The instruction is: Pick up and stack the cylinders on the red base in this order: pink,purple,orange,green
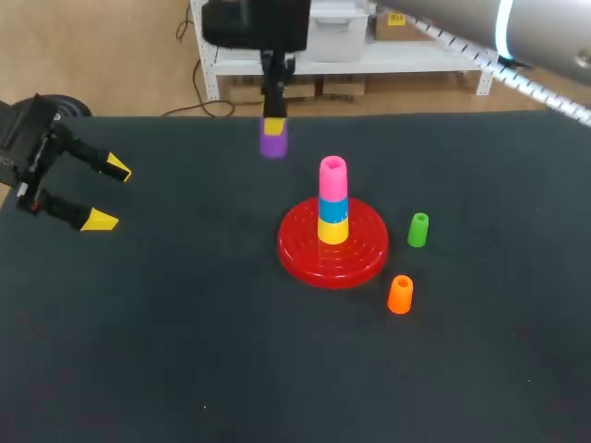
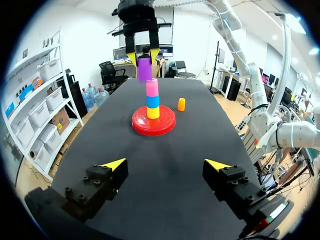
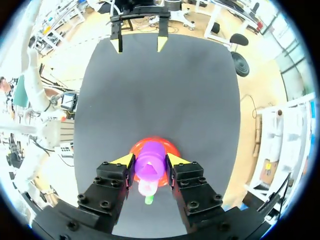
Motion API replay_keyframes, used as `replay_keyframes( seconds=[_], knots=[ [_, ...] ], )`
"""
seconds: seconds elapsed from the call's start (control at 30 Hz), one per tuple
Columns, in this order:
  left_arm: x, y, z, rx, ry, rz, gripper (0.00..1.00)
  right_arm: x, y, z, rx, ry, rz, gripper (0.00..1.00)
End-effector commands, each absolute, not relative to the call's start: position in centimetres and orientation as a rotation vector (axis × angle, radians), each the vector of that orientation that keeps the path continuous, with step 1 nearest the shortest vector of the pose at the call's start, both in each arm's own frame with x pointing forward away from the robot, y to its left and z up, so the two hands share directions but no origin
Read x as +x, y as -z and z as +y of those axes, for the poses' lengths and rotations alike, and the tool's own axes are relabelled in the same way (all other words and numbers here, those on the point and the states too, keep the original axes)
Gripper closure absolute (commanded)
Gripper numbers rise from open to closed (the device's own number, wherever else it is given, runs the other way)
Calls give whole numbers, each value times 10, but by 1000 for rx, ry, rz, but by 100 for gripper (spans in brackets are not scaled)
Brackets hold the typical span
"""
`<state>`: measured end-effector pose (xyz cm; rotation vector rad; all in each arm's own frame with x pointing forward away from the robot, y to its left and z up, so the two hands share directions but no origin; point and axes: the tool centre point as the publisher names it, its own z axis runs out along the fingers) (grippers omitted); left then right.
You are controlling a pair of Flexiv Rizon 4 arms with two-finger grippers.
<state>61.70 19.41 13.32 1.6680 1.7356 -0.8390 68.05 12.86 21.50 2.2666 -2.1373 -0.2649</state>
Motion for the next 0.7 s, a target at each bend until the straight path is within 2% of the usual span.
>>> replay_keyframes(
  seconds=[0.03,0.3,0.7],
  knots=[
    [616,-132,195,1667,837,1731,0,680,-225,116,2231,265,-2169,100],
    [616,-132,195,1667,837,1731,0,685,-214,86,2116,272,-2269,100],
    [616,-132,195,1667,837,1731,0,655,-213,64,2029,219,-2333,100]
  ],
)
